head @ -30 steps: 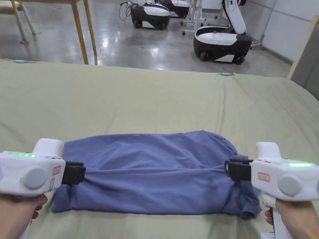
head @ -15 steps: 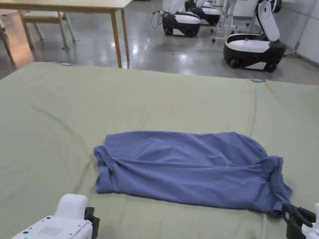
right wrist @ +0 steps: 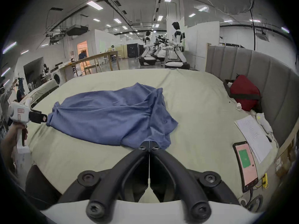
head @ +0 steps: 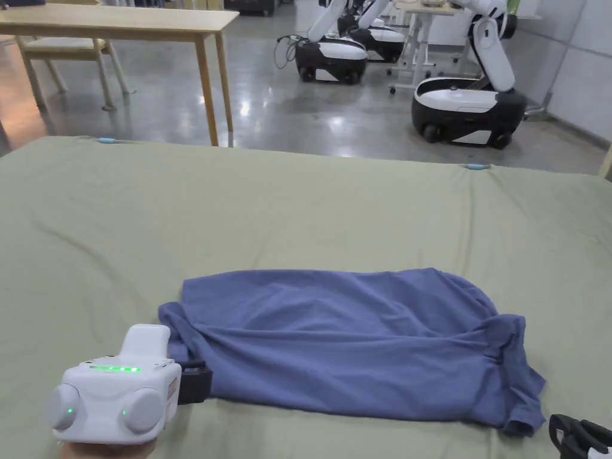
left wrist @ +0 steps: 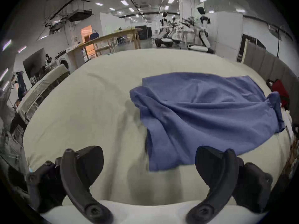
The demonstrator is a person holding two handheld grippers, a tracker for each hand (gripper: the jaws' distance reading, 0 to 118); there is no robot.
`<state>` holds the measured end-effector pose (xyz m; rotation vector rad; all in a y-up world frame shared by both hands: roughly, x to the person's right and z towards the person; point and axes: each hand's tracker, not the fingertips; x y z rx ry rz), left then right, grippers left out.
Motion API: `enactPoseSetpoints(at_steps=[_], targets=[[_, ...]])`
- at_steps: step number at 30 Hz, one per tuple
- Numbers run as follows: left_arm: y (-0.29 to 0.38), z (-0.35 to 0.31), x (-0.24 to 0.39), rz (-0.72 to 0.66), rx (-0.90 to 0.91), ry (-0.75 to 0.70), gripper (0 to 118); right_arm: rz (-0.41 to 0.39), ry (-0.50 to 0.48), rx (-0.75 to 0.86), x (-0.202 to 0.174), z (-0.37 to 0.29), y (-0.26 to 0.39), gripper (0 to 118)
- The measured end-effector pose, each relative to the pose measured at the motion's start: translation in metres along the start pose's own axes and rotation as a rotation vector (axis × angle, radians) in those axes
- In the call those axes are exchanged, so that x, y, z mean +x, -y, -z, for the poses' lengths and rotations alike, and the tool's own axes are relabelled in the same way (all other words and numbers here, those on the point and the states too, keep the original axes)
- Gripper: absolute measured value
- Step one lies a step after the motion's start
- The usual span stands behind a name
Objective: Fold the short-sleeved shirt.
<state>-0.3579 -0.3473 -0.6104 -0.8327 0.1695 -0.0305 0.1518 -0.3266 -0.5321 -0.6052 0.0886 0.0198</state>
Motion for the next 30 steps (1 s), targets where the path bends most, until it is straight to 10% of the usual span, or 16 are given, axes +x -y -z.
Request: enactPoseSetpoints(at_steps=[4,5,7,8,12,13,15,18,30], targets=[[-0.005,0.021,0.011,0.069,-0.094,-0.079,90,-0.003,0.008,-0.045,0.012,0.023,-0.003,8],[-0.003,0.030,0.012,0.078,-0.087,-0.059,84,-0.006,0.013,-0.052,0.013,0.030,-0.005,30],[-0.007,0.022,0.022,0.084,-0.067,-0.036,61,-0.004,0.017,-0.051,0.017,0.049,-0.010,116],[-0.010,0.017,0.028,0.136,-0.046,-0.032,46,-0.003,0.020,-0.061,0.019,0.060,-0.011,118],[-0.012,0.027,0.039,0.235,-0.061,-0.048,27,-0.029,-0.006,-0.119,0.017,0.107,-0.022,117],[-0.009,0.037,0.031,0.173,-0.070,-0.014,21,-0.058,0.002,-0.149,0.015,0.120,-0.022,104],[-0.012,0.037,0.021,0.110,-0.073,0.023,5,-0.059,-0.027,-0.255,0.013,0.139,-0.023,37],[-0.012,0.024,0.013,0.081,-0.058,0.058,5,0.030,-0.161,-0.219,0.017,0.133,-0.027,16],[0.003,-0.110,-0.018,0.047,0.086,0.174,2,-0.067,-0.123,-0.099,0.009,-0.017,-0.039,15]])
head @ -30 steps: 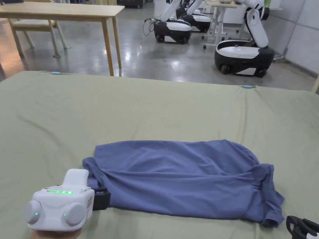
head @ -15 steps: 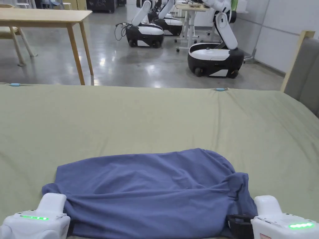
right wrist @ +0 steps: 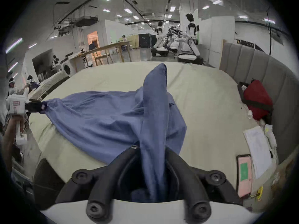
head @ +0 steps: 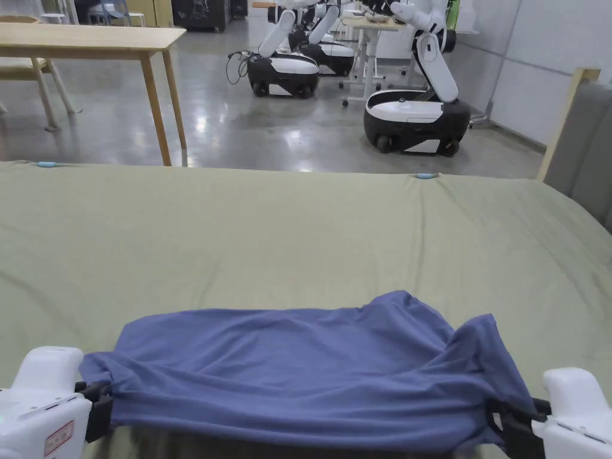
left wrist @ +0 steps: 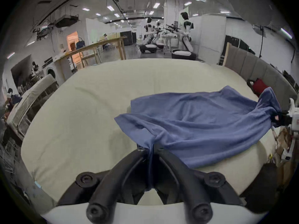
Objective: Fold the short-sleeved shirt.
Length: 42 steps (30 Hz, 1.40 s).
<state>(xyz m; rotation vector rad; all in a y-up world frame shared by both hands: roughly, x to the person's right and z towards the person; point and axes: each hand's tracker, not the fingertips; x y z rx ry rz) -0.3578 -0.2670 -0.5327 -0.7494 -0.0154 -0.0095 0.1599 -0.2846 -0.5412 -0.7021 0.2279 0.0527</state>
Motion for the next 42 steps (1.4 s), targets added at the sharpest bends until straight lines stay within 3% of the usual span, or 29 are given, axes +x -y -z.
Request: enactPoseSetpoints(at_steps=[3,7,8,9,10,11,12,15,18,20,21,22,23,26,29,33,34,35,36,37,39,42], targets=[[0.030,-0.019,-0.006,-0.003,-0.023,0.033,2,-0.006,0.019,-0.040,-0.005,-0.019,0.034,15],[0.084,-0.009,-0.010,-0.103,-0.056,0.049,4,0.124,-0.016,-0.144,-0.004,-0.004,0.089,16],[0.092,-0.008,-0.009,-0.120,-0.040,0.054,10,0.144,-0.009,-0.147,-0.004,0.001,0.096,27],[0.098,-0.008,-0.006,-0.133,-0.019,0.045,26,0.177,-0.018,-0.125,-0.002,0.004,0.102,57],[0.098,-0.013,-0.004,-0.126,0.004,0.002,69,0.205,-0.032,-0.104,0.001,0.005,0.105,104],[0.098,-0.015,-0.006,-0.124,0.027,-0.017,100,0.215,-0.033,-0.079,0.001,-0.001,0.099,118],[0.094,-0.026,-0.006,-0.117,0.062,-0.010,114,0.189,-0.015,-0.042,-0.004,-0.012,0.090,118],[0.073,-0.057,0.007,-0.026,0.221,-0.075,115,0.112,-0.003,0.208,-0.026,-0.055,0.052,118],[0.053,-0.066,0.020,0.019,0.304,-0.094,115,0.075,0.044,0.325,-0.055,-0.068,0.020,118],[0.043,-0.061,0.027,0.018,0.297,-0.082,111,0.044,0.044,0.337,-0.071,-0.066,0.008,109],[0.039,-0.058,0.030,0.027,0.261,-0.048,95,0.033,0.047,0.345,-0.079,-0.062,0.005,83],[0.037,-0.054,0.032,0.030,0.255,-0.049,35,0.014,0.065,0.337,-0.086,-0.056,0.002,30],[0.039,-0.041,0.029,0.035,0.237,-0.067,0,-0.005,0.083,0.325,-0.091,-0.051,0.001,7],[0.045,-0.023,0.022,0.026,0.167,-0.028,0,0.002,0.007,0.305,-0.098,-0.044,0.001,6],[0.043,0.002,0.012,0.026,0.136,-0.046,0,-0.025,0.031,0.273,-0.100,-0.031,0.001,6],[0.015,0.037,-0.002,0.032,0.111,-0.037,0,0.001,0.023,0.234,-0.085,-0.016,-0.004,6],[0.004,0.046,-0.003,0.052,0.112,-0.050,16,0.007,0.024,0.221,-0.077,-0.010,-0.005,6],[-0.005,0.053,-0.003,0.065,0.113,-0.064,45,0.013,0.024,0.209,-0.073,-0.006,-0.008,6],[-0.018,0.071,-0.007,0.080,0.102,-0.086,88,0.020,0.017,0.188,-0.068,0.001,-0.011,6],[-0.032,0.090,-0.012,0.085,0.077,-0.101,118,0.025,0.017,0.174,-0.064,0.008,-0.015,6],[-0.052,0.125,-0.021,0.041,0.045,-0.117,116,0.029,0.023,0.129,-0.054,0.024,-0.023,6],[-0.073,0.186,-0.023,0.099,-0.048,-0.165,116,0.064,0.001,0.054,-0.036,0.055,-0.035,6]])
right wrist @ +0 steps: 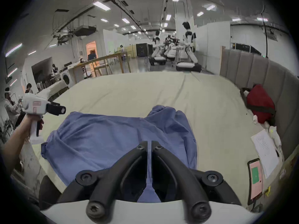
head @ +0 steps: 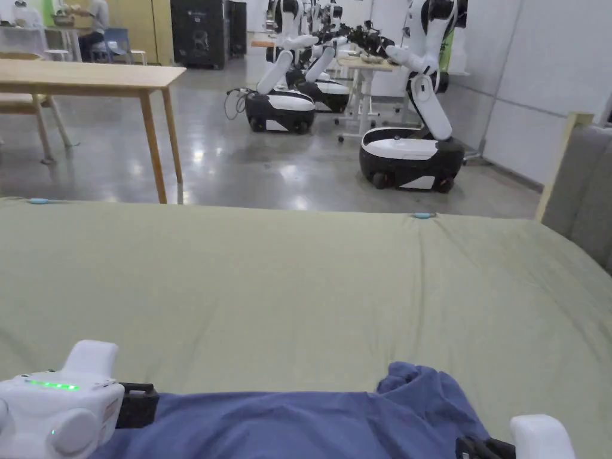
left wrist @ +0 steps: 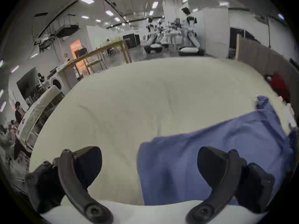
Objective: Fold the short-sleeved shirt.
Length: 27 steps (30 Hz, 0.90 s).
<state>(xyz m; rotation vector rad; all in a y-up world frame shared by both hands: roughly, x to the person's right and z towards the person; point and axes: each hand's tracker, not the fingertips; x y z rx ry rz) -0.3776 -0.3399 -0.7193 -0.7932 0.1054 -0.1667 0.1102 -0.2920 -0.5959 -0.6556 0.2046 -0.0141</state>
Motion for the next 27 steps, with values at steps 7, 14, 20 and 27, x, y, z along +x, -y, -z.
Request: enactPoseSetpoints(at_steps=[7,14,20,27], targets=[[0.008,0.032,0.033,0.032,-0.157,0.150,14,0.004,0.045,-0.215,0.054,0.100,-0.034,89],[-0.001,-0.038,0.040,0.092,-0.031,0.097,7,-0.153,0.168,-0.323,0.080,0.186,-0.054,112],[-0.003,-0.039,0.034,0.069,-0.043,0.101,7,-0.117,0.043,-0.280,0.079,0.185,-0.045,4],[-0.008,-0.082,0.018,0.020,0.060,0.135,7,-0.099,0.020,-0.097,0.069,0.090,-0.063,3]])
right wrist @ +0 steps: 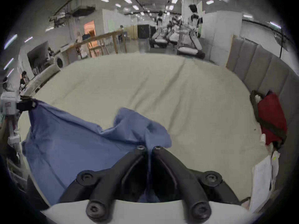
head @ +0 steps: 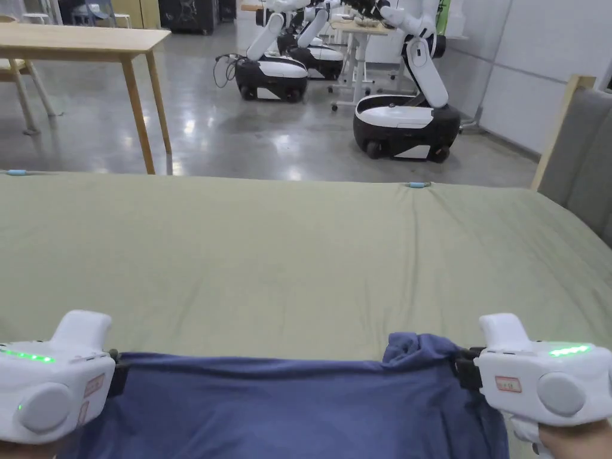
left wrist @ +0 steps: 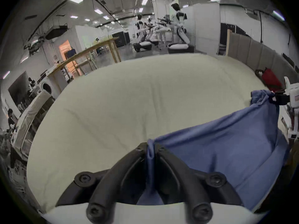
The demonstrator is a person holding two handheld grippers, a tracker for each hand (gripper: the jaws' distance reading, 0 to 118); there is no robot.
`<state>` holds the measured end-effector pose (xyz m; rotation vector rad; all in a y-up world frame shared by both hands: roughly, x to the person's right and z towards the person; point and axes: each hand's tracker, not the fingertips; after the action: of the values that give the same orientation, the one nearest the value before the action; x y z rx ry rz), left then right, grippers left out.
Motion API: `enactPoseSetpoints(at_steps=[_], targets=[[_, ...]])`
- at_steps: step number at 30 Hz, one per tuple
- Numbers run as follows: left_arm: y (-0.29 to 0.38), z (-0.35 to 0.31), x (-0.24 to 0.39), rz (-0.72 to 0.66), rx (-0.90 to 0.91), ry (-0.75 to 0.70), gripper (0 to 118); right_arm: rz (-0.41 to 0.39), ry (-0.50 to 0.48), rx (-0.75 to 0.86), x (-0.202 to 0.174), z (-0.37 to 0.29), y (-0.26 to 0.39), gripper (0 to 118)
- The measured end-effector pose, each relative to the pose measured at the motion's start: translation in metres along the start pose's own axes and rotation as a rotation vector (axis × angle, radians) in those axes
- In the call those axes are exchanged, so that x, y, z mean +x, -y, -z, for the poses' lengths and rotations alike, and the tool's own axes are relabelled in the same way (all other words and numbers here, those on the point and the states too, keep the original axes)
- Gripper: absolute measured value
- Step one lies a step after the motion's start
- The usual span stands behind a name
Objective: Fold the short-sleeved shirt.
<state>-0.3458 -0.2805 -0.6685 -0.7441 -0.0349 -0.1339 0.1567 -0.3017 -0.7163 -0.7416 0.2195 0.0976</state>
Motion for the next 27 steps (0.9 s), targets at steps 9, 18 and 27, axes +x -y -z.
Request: enactPoseSetpoints(at_steps=[9,18,27], targets=[[0.080,-0.139,-0.007,-0.031,0.123,0.045,7,-0.028,-0.008,0.179,-0.037,-0.160,0.077,4],[0.190,-0.121,-0.010,-0.141,-0.083,0.038,19,0.126,-0.010,-0.044,-0.044,-0.140,0.200,6],[0.111,-0.167,0.054,-0.082,0.335,0.026,112,0.067,-0.006,0.403,-0.109,-0.202,0.117,109]])
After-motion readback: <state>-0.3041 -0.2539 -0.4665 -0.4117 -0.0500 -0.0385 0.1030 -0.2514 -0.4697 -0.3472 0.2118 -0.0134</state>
